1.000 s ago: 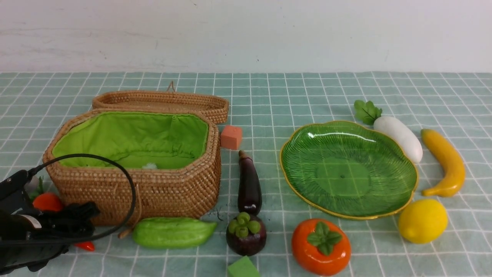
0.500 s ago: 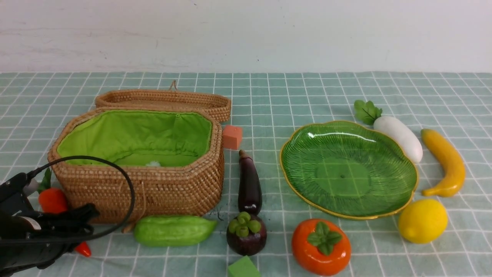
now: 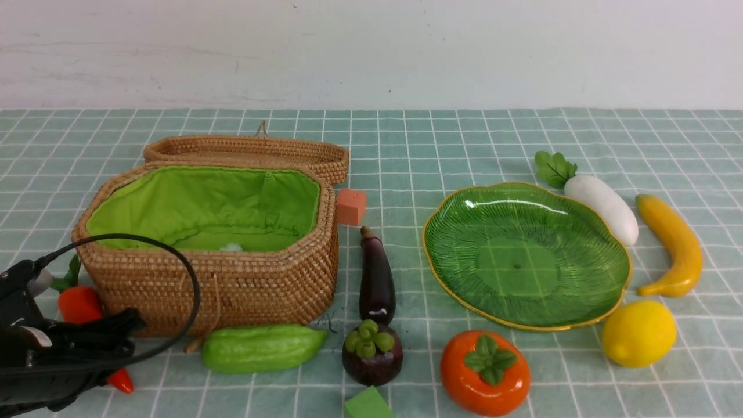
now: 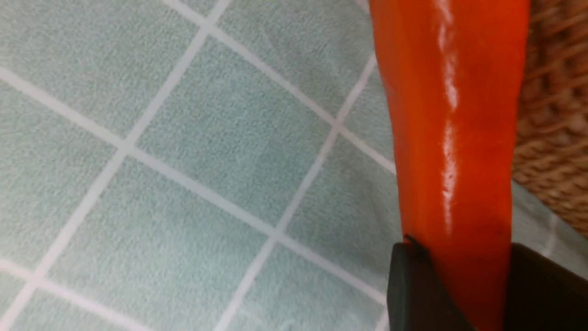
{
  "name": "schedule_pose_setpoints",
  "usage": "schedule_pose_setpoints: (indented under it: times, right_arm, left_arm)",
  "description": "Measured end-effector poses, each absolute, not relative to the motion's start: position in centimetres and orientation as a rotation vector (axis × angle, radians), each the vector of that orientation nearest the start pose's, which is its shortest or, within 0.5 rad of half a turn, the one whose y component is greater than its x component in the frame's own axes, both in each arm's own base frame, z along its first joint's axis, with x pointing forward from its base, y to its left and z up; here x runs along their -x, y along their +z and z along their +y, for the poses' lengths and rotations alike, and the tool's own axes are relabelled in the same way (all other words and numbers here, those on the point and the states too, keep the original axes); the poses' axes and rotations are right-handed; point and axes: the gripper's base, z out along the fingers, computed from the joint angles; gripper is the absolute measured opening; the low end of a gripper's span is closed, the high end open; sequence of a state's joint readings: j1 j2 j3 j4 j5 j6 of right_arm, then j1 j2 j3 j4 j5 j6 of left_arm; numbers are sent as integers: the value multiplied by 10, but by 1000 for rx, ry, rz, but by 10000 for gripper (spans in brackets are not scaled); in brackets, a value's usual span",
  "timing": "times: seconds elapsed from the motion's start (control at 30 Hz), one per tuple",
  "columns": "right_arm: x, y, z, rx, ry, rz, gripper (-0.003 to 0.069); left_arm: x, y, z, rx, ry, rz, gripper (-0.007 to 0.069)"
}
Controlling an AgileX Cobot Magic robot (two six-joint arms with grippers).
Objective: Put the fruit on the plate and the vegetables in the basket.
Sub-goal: Use the left arm to grab a carrot and put it into the left basket
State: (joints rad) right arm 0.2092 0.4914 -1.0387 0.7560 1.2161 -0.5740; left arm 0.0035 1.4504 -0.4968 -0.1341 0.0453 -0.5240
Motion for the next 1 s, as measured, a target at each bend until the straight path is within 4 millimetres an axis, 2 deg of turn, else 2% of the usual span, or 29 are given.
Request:
schedule_pose_setpoints:
  times: [0.3, 0.53, 0.57, 0.63, 0.8, 0.83, 1.0]
  right_arm:
    - [-8, 426, 62, 867, 679, 1777, 104]
    - [-7, 427, 63, 859, 700, 1761, 104]
    - [-8, 428, 63, 857, 699, 1760, 104]
    - [-10, 431, 62, 819, 694, 1733, 104]
    - [-16, 437, 60, 718, 674, 1687, 105]
    - [-16, 437, 60, 718, 675, 1687, 105]
    - [-23, 441, 54, 603, 622, 1677, 105]
  left_arm:
    - [-220, 179, 0, 736, -248, 2440, 219]
    - [-188, 222, 3, 618, -191, 2361, 219]
    - [-186, 223, 3, 614, -188, 2359, 219]
    - [-166, 244, 5, 549, -158, 2290, 218]
    - [-135, 268, 5, 335, -86, 2215, 218]
    - [-134, 269, 5, 326, -82, 2219, 218]
    - [-128, 291, -8, -18, -71, 2238, 218]
